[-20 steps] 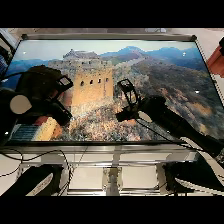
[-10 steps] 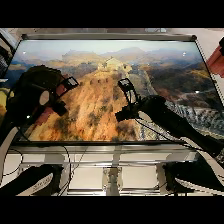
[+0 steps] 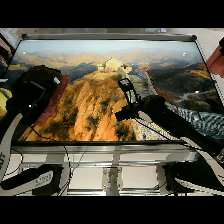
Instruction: Fold the clothes and pants, and hang the long-sleeved shirts on hangers.
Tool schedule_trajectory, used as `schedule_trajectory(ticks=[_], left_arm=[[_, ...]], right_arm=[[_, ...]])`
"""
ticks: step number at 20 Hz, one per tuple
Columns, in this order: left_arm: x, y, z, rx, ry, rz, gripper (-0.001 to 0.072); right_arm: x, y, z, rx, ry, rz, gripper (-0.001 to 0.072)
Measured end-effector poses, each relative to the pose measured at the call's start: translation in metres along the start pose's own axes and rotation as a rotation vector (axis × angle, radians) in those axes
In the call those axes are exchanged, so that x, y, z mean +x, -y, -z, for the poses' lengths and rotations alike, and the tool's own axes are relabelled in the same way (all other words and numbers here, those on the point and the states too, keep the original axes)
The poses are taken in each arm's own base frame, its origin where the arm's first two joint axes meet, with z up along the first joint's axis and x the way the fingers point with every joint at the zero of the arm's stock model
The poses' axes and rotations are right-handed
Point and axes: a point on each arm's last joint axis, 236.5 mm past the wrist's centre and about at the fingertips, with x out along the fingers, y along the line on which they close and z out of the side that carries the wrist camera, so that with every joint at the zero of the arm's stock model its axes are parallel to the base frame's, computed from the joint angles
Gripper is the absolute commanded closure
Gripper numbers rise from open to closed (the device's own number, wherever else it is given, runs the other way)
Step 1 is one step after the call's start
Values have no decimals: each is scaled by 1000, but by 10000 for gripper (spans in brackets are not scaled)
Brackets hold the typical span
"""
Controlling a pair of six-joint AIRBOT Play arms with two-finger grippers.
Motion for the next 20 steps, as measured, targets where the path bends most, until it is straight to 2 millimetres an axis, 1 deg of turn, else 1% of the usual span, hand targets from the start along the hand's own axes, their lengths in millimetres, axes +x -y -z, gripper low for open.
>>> schedule_trajectory(ticks=[5,9,14,18,20], left_arm=[[25,10,1,73,-43,32,264],[36,19,2,113,-67,55,264],[31,27,1,151,-87,70,264],[24,35,-11,195,-67,75,264],[23,35,-13,209,-64,70,264]], right_arm=[[0,-2,-2,2,7,-7,686],[0,-5,-1,13,3,-23,687],[0,-10,1,25,-3,-41,686],[0,-12,1,32,-6,-51,686],[0,-13,2,35,-8,-56,687]])
